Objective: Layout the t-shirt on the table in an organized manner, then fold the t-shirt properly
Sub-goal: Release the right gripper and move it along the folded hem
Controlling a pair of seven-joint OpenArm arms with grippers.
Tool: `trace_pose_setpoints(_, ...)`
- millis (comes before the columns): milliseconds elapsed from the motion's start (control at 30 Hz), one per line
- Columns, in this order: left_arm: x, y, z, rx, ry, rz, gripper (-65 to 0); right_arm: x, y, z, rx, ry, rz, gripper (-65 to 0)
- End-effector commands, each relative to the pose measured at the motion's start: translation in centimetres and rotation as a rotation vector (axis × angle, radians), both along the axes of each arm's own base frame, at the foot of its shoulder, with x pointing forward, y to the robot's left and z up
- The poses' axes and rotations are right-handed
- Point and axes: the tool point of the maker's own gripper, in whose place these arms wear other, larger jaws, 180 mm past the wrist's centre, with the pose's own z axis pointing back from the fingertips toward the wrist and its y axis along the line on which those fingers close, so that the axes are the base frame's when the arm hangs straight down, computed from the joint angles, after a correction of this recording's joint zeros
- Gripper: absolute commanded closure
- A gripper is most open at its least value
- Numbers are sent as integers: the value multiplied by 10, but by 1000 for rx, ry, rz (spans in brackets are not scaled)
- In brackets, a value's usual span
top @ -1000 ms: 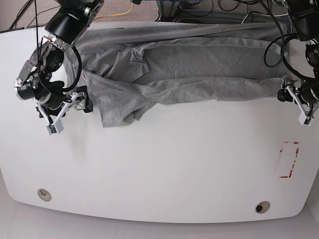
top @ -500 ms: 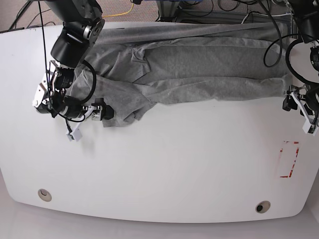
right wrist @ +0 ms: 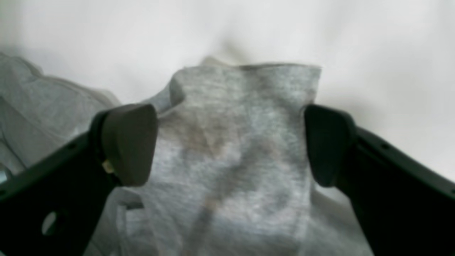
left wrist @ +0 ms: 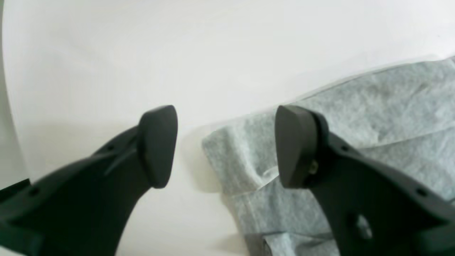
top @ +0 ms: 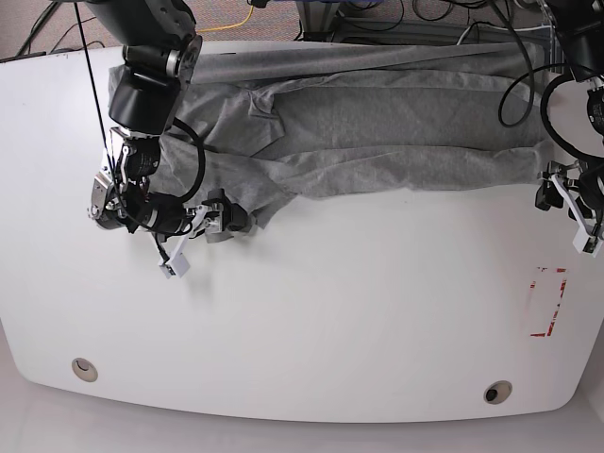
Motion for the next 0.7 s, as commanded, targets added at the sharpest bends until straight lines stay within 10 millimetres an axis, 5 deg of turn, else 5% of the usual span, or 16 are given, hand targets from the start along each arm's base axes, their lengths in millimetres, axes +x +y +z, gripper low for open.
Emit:
trace_pose_setpoints(0,8,6,17,23,-46,-6,-406,-3,5,0,-6,10,16,-620)
trace_pose_setpoints(300,8,6,17,23,-46,-6,-404,-11,17,-7,10,38,34,-588)
trace_pose_setpoints(400,8,6,17,23,-46,-6,-404,-11,17,-7,11,36,32,-466)
trace_pose_setpoints(567,8,6,17,23,-46,-6,-404,-9,17,-5,10,30,30,-143)
trace_pose_setpoints(667,8,6,16,22,-44,-4,-404,-8,16,-4,8,27,30,-17)
